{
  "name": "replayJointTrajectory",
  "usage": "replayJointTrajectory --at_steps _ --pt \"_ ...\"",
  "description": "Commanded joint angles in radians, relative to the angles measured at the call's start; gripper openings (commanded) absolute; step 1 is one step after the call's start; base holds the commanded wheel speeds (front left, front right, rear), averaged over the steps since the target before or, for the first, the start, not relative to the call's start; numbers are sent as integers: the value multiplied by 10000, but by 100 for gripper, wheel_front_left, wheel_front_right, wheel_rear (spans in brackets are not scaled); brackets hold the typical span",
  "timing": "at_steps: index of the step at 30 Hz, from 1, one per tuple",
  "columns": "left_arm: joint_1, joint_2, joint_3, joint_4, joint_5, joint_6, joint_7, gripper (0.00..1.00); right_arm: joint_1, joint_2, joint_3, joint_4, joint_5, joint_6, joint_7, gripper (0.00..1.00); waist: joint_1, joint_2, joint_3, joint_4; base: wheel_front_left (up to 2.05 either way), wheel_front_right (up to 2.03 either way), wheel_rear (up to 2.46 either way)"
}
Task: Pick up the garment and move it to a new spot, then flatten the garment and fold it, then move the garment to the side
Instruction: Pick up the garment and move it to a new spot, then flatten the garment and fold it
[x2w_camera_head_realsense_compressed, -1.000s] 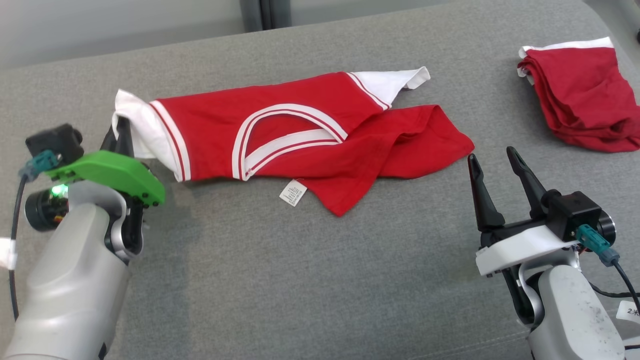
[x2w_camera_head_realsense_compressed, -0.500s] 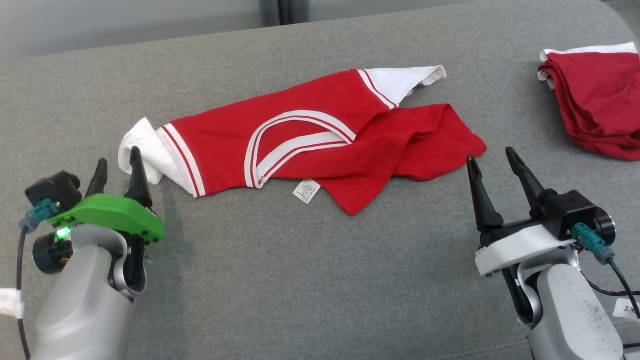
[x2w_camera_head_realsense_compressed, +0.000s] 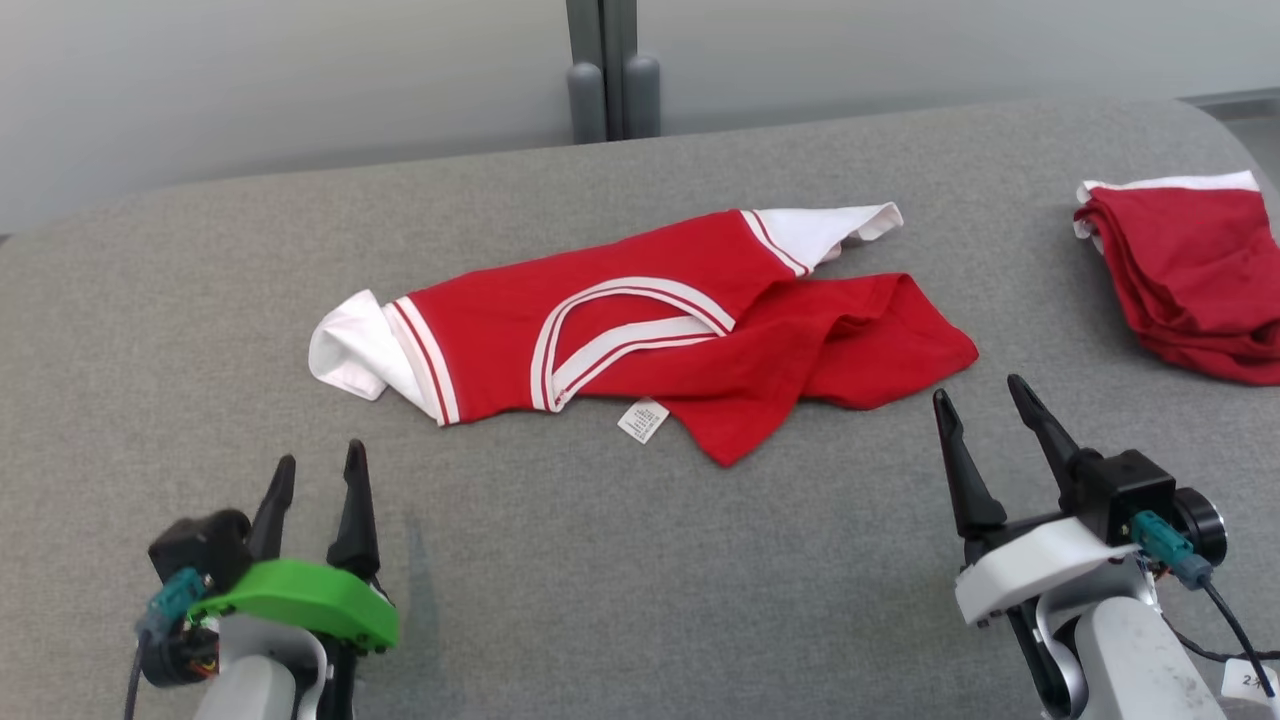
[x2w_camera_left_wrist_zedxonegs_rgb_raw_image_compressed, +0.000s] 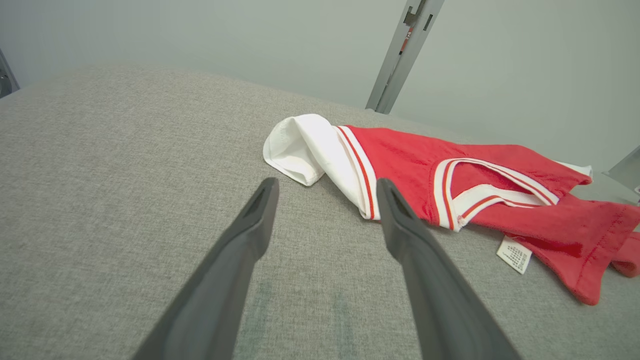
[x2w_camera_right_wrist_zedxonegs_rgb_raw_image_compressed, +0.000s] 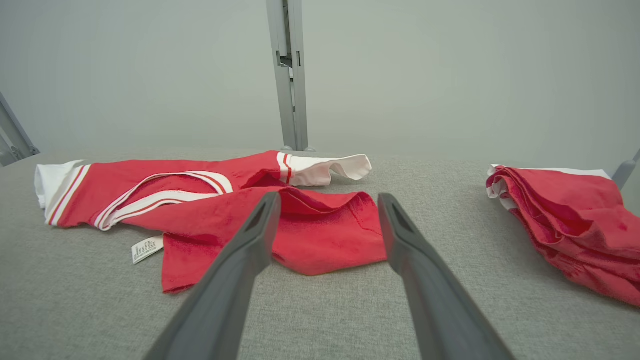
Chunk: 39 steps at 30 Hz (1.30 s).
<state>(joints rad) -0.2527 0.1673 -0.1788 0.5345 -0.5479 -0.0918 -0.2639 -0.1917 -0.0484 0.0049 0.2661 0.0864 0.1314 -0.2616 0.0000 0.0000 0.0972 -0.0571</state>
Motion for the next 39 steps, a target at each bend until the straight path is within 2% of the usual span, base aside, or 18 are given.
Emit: replayJointTrajectory --at_steps 1,8,19,39 --pt "429 -106 102 -203 169 -68 -2 100 275 -38 0 29 -30 -15 -50 100 0 0 -540 192 0 0 0" --pt "1710 -531 481 -1302 905 -174 -4 100 947 -39 -27 3 205 -15 -50 100 0 0 -1039 290 0 0 0" --pt "3118 -1072 876 -2808 1387 -157 -3 100 1490 -38 103 74 527 -15 -50 100 0 0 -1262 302 0 0 0" --pt "3134 -1160 856 -2816 1579 -210 -3 100 1333 -40 192 299 631 -15 -50 100 0 0 -1255 376 0 0 0"
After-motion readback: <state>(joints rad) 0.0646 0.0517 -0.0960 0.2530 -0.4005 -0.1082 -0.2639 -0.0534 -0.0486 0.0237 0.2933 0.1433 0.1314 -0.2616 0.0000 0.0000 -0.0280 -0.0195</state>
